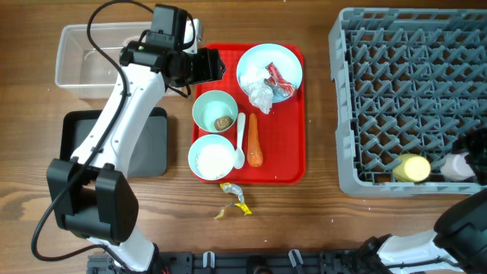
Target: Sort waste into correct bins and load items into the dishwasher rack
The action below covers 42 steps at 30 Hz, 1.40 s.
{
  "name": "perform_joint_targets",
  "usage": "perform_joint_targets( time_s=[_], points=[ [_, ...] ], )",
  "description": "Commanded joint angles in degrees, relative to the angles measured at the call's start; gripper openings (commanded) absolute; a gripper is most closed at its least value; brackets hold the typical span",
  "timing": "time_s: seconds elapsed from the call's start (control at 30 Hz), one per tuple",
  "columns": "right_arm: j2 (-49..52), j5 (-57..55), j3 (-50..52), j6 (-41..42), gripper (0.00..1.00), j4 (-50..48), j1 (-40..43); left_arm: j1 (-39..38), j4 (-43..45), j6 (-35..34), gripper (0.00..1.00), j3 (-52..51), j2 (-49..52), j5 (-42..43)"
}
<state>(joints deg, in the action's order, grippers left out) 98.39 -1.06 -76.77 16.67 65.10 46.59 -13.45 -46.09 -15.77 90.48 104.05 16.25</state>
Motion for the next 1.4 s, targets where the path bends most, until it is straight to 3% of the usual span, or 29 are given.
perform_joint_targets(
  time_s=[0.0,0.03,0.13,0.23,0.27,0.37,0.47,0.53,0.7,0.93,1.03,1.13,1.2,1.27,1.3,1.37],
  points=[
    [0.74,1.09,0.5,0.2,0.73,-0.74,0.0,-0.31,-0.04,0.76,0.75,-0.52,0.76,-0.74],
    [0.72,1.11,0.5,0.26,0.98,-0.79,0.0,-0.31,-0.02,0.76,0.75,-0.52,0.76,-0.74],
    [0.72,2.78,-0.68,0.44,1.0,-0.37,0.0,-0.31,-0.11,0.76,0.75,-0.52,0.76,-0.74],
    [0.59,4.11,-13.18,-0.33,1.0,7.34,0.0,-0.33,-0.74,0.76,0.76,-0.52,0.76,-0.72],
    [0.37,5.97,-18.01,-1.73,1.0,10.08,-0.02,-0.33,-0.76,0.76,0.8,-0.52,0.76,-0.72],
    [-2.03,23.3,-30.18,-13.55,1.0,17.46,-1.77,-0.33,-2.05,1.95,0.85,-0.52,0.76,-0.68],
    [-8.35,24.06,-32.72,-15.13,1.0,20.02,-10.36,-0.26,-5.79,3.72,0.85,-0.52,0.76,-0.81],
    [-10.58,24.04,-32.72,-15.61,1.0,20.74,-20.48,0.33,-6.27,3.76,0.86,-0.52,0.76,-0.92],
    [-10.43,23.76,-25.2,-11.8,0.99,15.28,-51.17,1.16,-7.87,3.8,0.92,-0.52,0.76,-0.92],
    [-10.21,25.62,-3.45,-4.74,0.95,-1.2,-68.83,1.16,-9.49,6.56,0.93,-0.52,0.76,-5.79],
    [-10.08,23.3,0.74,-1.2,0.94,-6.27,-74.95,1.14,-10.12,6.56,0.93,-0.52,0.76,-5.84],
    [-10.32,20.11,0.72,0.26,0.95,-7.5,-72.43,-0.39,-15.47,10.01,0.88,-0.52,0.76,-0.17],
    [-10.34,20.15,0.72,0.0,0.97,-7.17,-65.13,-3.41,-21.38,12.07,0.85,-0.52,0.74,5.35],
    [-10.34,20.61,0.72,-0.2,0.98,-6.73,-56.04,-8.37,-27.52,12.76,0.84,-0.52,0.74,4.2],
    [-10.34,22.16,0.72,-1.42,0.98,-6.54,-50.1,-11.96,-30.32,12.02,0.84,-0.52,0.74,2.8],
    [-10.34,25.16,0.72,-4.85,0.98,-5.66,-42.34,-19.71,-34.12,3.48,0.84,-0.98,0.74,-2.97]
  ],
)
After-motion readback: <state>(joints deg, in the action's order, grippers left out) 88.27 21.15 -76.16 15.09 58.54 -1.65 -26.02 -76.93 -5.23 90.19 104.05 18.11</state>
